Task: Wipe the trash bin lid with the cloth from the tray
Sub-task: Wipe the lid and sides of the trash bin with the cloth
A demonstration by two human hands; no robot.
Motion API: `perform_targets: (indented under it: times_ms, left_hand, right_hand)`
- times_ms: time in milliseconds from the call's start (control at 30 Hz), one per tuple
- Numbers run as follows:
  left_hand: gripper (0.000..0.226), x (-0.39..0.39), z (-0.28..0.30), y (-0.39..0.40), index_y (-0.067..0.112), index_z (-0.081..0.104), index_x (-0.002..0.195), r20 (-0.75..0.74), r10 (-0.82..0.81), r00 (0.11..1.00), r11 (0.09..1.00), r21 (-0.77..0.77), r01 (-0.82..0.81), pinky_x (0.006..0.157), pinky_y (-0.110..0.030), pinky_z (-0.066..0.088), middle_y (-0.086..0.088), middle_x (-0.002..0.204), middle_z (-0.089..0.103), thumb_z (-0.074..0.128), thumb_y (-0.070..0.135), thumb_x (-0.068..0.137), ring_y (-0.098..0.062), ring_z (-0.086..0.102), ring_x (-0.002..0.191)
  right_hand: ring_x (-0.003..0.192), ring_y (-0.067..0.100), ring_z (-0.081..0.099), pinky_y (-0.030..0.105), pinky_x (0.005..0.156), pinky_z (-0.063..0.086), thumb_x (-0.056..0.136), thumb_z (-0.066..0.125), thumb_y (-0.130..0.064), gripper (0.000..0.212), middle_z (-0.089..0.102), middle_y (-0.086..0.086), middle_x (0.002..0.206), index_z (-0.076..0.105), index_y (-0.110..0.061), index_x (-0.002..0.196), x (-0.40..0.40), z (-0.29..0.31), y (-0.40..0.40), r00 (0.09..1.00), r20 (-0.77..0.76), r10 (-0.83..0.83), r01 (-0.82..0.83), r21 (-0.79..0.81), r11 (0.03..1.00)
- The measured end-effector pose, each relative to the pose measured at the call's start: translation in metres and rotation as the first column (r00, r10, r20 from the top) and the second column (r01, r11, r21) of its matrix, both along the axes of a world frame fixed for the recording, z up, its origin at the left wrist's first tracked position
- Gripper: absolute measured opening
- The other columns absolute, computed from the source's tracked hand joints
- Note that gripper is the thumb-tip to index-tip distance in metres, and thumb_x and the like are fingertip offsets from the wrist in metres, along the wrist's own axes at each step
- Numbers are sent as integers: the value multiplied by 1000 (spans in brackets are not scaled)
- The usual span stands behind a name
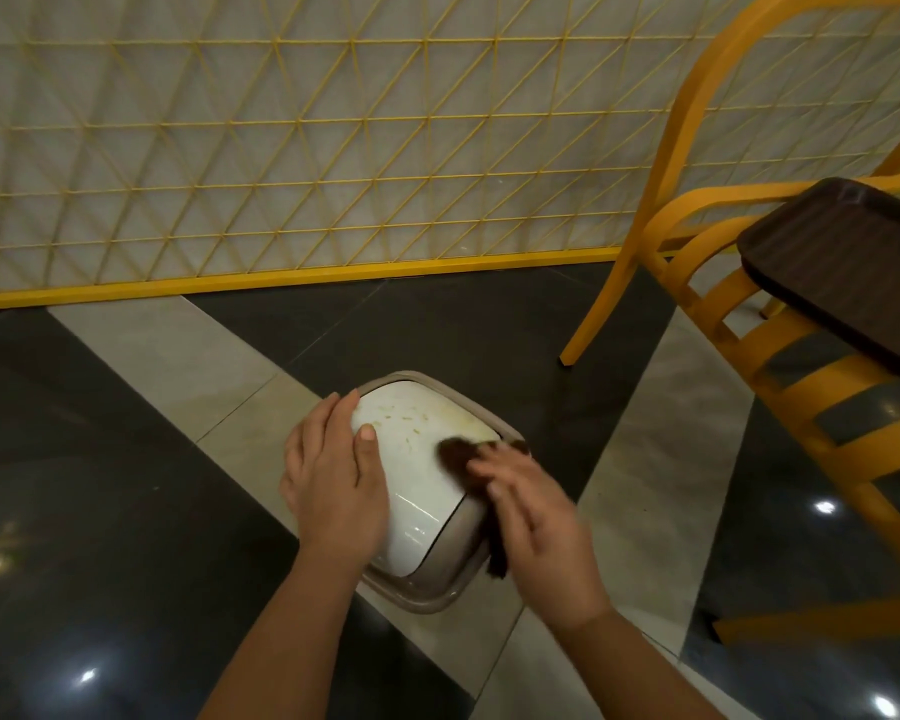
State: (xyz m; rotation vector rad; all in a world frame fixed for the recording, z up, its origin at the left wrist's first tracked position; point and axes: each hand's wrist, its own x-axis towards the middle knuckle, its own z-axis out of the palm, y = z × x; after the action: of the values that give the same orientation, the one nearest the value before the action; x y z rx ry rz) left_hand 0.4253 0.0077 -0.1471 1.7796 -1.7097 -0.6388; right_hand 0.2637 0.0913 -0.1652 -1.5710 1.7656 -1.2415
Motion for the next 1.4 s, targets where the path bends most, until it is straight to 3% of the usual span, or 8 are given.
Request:
perform_targets:
  times_ms: [100, 300, 500, 700, 867, 1133, 1233, 1400]
  left_hand:
    - [63, 1, -1, -4, 33, 38, 136, 2, -3, 1000, 1000, 5, 3, 110, -52, 25, 7, 146, 32, 16, 56, 83, -18, 21, 136]
    - [55, 8, -2, -12, 32, 40, 135, -1, -42, 999, 999, -18, 42, 110, -50, 23, 6, 145, 34, 19, 48, 87, -18, 21, 136]
    - [62, 6, -3, -11, 32, 41, 135, -8, -31, 999, 999, -29, 31, 111, -50, 23, 6, 145, 35, 15, 54, 84, -18, 23, 135]
    - [65, 8, -3, -12, 31, 41, 136, -19, -47, 999, 998, -43, 46, 110, -52, 23, 5, 145, 34, 12, 57, 83, -19, 21, 135]
    - [58, 9, -1, -10, 33, 40, 135, -14, -49, 999, 998, -27, 49, 111, -51, 24, 7, 146, 33, 18, 52, 85, -17, 21, 136]
    - [53, 9, 11, -9, 25, 37, 137, 199, 90, 976, 995, 19, -96, 111, -48, 16, -6, 148, 26, 41, 51, 91, -24, 23, 137]
    - [49, -3, 18, 12, 20, 36, 139, 39, 135, 990, 988, 65, -137, 104, -43, 33, -5, 143, 36, 36, 43, 95, -23, 38, 128]
    - [55, -17, 5, 28, 36, 2, 149, -165, 63, 984, 986, 161, -36, 118, -41, 13, 15, 158, 1, 19, 44, 98, -11, 7, 144]
  right_hand:
    - [118, -7, 50, 38, 104, 46, 96, 50, -21, 33, 58, -27, 122, 61, -51, 108, -3, -2, -8, 968, 156, -195, 170, 159, 973]
    - [132, -5, 39, 20, 113, 26, 94, 42, -28, 32, 55, -21, 130, 59, -35, 120, 29, 10, 12, 967, -219, 132, -144, -40, 989]
    - [107, -11, 53, 34, 101, 48, 98, 47, -25, 26, 61, -26, 112, 63, -41, 111, 2, 9, -27, 957, 171, -235, 188, 252, 949]
    - [131, -3, 39, 21, 115, 23, 93, 46, -25, 30, 59, -15, 128, 59, -34, 119, 39, 11, 6, 924, -323, 202, -242, -86, 967]
    - [117, -6, 50, 33, 107, 42, 97, 48, -22, 27, 61, -18, 121, 61, -41, 112, 13, 10, -23, 985, 129, -112, 91, 157, 983]
    - [129, -12, 36, 24, 111, 30, 92, 53, -32, 35, 44, -44, 127, 49, -59, 115, 10, -2, 18, 1000, -1, -16, 16, 156, 988]
    - [129, -12, 37, 25, 111, 31, 93, 54, -26, 40, 43, -47, 126, 50, -61, 112, 15, -4, 25, 997, -1, -77, 76, 122, 990]
    - [133, -13, 30, 20, 106, 26, 92, 47, -35, 43, 33, -48, 134, 41, -64, 122, 34, -7, 35, 987, -136, -91, 97, 41, 994]
